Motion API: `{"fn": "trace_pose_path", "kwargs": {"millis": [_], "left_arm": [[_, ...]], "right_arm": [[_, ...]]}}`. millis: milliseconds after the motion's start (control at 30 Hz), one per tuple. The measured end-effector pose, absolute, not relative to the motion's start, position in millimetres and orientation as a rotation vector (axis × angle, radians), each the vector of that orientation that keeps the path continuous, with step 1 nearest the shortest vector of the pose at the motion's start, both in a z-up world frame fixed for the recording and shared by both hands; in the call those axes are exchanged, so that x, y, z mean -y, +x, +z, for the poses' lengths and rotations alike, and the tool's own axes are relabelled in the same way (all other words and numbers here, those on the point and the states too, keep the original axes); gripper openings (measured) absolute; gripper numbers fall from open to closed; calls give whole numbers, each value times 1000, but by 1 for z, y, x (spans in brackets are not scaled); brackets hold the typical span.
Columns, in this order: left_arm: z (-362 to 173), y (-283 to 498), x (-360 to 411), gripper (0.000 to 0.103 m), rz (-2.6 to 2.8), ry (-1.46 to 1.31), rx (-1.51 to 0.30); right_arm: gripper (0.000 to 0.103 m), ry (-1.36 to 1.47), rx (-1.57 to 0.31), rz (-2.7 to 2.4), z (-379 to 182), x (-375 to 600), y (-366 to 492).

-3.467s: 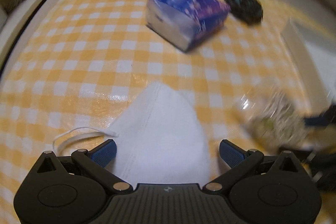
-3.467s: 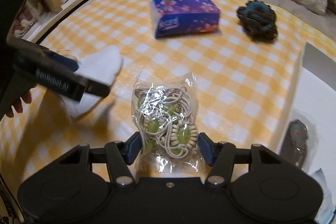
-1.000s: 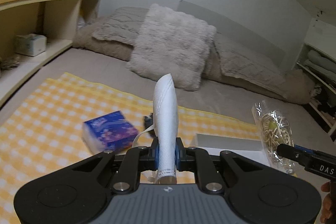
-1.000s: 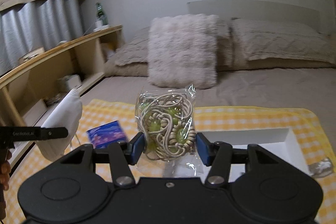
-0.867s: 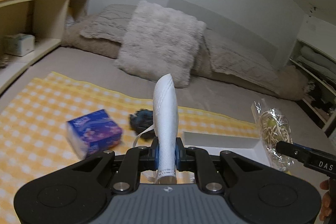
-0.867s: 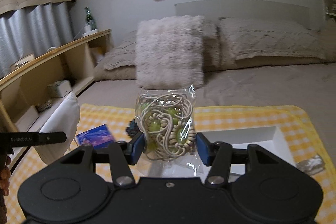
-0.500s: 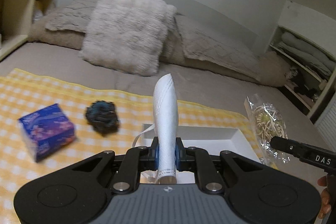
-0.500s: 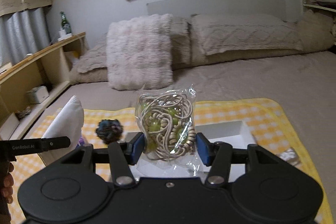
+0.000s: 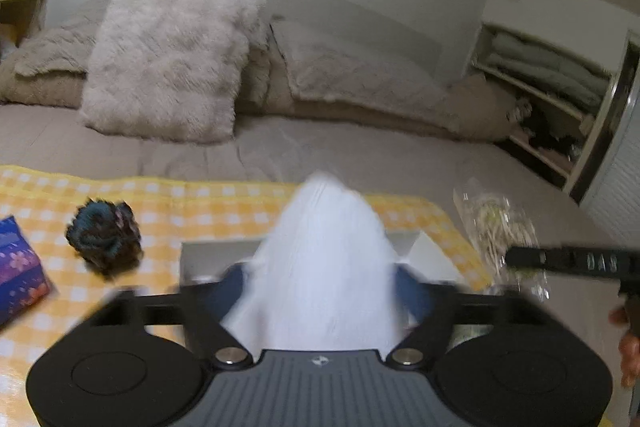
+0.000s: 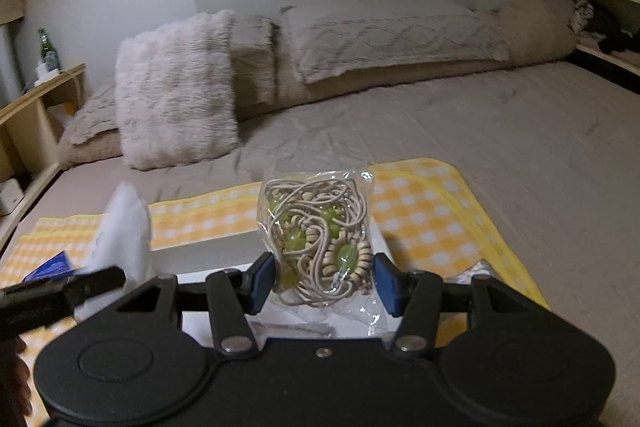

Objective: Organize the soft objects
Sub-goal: 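Carry the cable bag and face mask into the tray and open both tools, then withdraw both tools from the tray toward the tissue pack and scrunchie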

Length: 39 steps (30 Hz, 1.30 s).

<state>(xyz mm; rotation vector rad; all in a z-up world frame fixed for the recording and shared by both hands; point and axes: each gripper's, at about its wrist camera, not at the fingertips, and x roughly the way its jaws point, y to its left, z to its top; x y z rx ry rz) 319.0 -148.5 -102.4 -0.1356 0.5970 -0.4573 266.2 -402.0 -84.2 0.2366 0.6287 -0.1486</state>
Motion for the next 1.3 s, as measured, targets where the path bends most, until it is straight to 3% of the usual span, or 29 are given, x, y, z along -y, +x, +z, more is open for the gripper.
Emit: {"fn": "trace_pose_path", "kwargs": {"millis": [100,400,467,533,600,833,1100,1167,1233,1300], "left_arm": [[-117,325,154,86,-483,-101,-647],[-140,337,148,41,-496,-93,-832],[-144,337,151,30,-521,-74,-881],[-150,337,157,23,-539,-39,-937],[-158,336,164,23,-557,-3,-990],[-176,334,185,23,-594,70,-1021],[-185,337,197,24,-603,61,-996],[-181,336,196,30,-608,61,-983],[-173,333,192,51,-603,56,-967],[-166,332,187,55,-591,30,-954]], "right_arm": [[54,242,-647,-163,-94,407,278],[54,194,-649,-159,-113,403,312],[62,172,-634,-168,-116,402,316],[80,144,-638,-204,-118,401,317],[80,132,-655,-233,-120,401,317],[56,176,-740,-159,-124,407,311],[56,167,-763,-106,-123,407,300],[56,170,-768,-106,-122,407,299],[57,184,-771,-107,-121,407,298],[57,200,-763,-102,-117,406,293]]}}
